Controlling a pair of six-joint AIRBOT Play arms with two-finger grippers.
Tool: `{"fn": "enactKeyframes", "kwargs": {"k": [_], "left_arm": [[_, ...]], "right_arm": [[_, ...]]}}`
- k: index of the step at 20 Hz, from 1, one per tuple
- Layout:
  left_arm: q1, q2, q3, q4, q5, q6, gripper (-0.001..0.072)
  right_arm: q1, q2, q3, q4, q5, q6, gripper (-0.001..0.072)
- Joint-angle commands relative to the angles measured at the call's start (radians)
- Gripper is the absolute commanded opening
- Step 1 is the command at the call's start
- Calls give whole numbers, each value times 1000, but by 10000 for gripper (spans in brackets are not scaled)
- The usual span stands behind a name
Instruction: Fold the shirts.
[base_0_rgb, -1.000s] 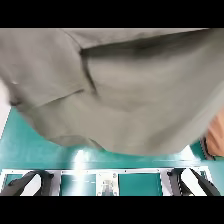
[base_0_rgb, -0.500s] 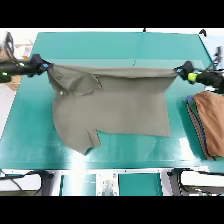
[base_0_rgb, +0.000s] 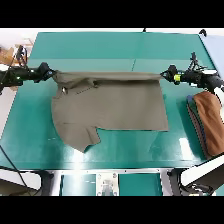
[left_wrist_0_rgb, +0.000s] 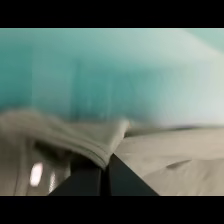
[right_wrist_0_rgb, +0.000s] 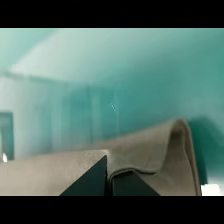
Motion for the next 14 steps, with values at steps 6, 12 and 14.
{"fn": "enactKeyframes", "kwargs": {"k": [6,12,14], "left_arm": [[-34,-6,4,364,-262,-150,24],[-119,-7,4,493,-232,-215,24],[-118,-6,4,517,-248,-227,24]], "right_arm": [[22,80,-43,-403,169,159,12],[66,86,-132,-436,137,183,12],[71,86,-139,-443,130,183,12]]}}
